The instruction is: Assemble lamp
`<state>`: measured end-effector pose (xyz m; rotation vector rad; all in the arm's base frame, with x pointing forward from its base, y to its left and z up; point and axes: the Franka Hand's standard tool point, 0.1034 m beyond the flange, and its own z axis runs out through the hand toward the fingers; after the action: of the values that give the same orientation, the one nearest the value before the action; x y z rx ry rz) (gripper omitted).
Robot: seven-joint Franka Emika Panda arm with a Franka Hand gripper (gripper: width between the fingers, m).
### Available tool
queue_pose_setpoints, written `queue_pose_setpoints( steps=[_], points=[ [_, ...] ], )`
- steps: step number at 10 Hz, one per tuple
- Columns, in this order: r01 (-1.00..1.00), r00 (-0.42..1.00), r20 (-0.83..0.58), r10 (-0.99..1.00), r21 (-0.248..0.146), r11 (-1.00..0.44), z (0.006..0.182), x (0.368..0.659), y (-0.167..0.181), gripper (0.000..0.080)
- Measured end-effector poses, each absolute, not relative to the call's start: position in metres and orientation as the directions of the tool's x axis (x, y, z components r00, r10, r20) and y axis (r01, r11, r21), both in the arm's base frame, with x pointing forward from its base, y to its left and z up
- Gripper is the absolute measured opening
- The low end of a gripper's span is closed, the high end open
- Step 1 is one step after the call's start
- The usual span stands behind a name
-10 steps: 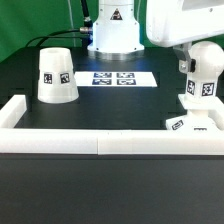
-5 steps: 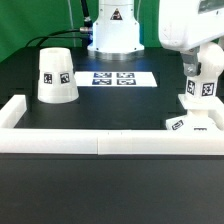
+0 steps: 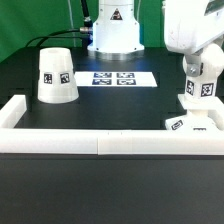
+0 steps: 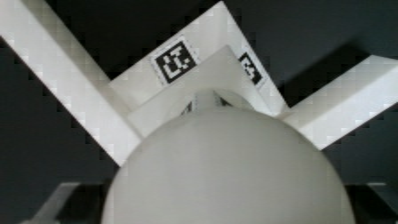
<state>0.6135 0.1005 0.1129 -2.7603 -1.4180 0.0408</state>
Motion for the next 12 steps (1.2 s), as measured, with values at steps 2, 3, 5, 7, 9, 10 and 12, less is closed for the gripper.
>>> queue_pose_setpoints(
  steps=[2,3,5,7,9,10,12],
  points=[
    [0.806,0.59,-0.006,0.807,-0.046,-0.59,0.1129,0.6135,0.1004,0.0577],
    [0.802,0.596,-0.006,0.803,-0.046,-0.595,0.1129,0.6135,0.1004,0.0577],
    [0.707,0.706,-0.009,0.708,-0.049,-0.705,0.113,0.614,0.0988,0.0577],
    [0.564,0.825,-0.013,0.565,-0.044,-0.825,0.1134,0.6148,0.1007,0.0577],
    [0.422,0.906,-0.02,0.423,-0.041,-0.906,0.1138,0.6151,0.1012,0.0579],
    [0.365,0.931,-0.022,0.366,-0.039,-0.93,0.1144,0.6155,0.1007,0.0579],
    [0.26,0.965,-0.024,0.261,-0.035,-0.965,0.1162,0.6165,0.0994,0.0579]
  ],
)
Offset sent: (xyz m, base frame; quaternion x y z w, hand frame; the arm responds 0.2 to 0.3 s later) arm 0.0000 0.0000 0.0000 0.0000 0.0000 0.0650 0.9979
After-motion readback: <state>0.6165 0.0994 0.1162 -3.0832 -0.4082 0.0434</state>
